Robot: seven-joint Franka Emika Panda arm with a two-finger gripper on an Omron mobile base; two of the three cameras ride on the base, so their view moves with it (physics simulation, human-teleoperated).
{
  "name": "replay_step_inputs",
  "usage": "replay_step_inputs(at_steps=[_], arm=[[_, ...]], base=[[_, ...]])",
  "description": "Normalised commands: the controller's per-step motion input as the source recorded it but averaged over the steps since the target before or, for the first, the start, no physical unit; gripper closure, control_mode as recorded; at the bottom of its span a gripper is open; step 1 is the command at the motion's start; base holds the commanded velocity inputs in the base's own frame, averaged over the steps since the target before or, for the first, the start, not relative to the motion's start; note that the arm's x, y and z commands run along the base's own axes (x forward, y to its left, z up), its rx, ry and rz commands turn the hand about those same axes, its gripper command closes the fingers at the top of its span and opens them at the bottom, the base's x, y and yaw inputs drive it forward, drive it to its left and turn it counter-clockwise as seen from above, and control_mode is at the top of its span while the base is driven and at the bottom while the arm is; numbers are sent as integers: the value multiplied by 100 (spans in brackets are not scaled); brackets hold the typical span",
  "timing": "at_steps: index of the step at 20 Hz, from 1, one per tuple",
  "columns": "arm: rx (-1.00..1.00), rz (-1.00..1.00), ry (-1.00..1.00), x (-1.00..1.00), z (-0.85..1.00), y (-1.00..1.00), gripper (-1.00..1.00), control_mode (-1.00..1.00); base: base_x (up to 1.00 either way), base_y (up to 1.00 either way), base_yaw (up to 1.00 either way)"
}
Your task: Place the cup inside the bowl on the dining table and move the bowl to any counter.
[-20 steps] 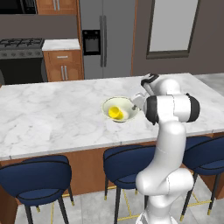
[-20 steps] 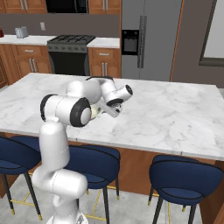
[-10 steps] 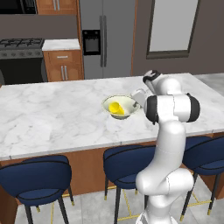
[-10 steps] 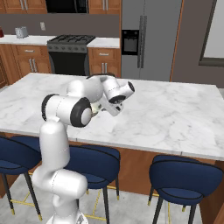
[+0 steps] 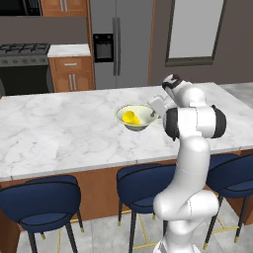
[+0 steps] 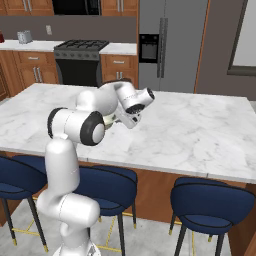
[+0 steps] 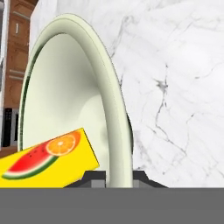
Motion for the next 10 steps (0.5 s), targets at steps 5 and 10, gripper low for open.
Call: replay_step_inputs(at_steps=[5,10], arm=[[2,0,0,0,14,0,100,-100],[0,0,0,0,17,0,100,-100]], base=[[0,0,0],[0,0,0]])
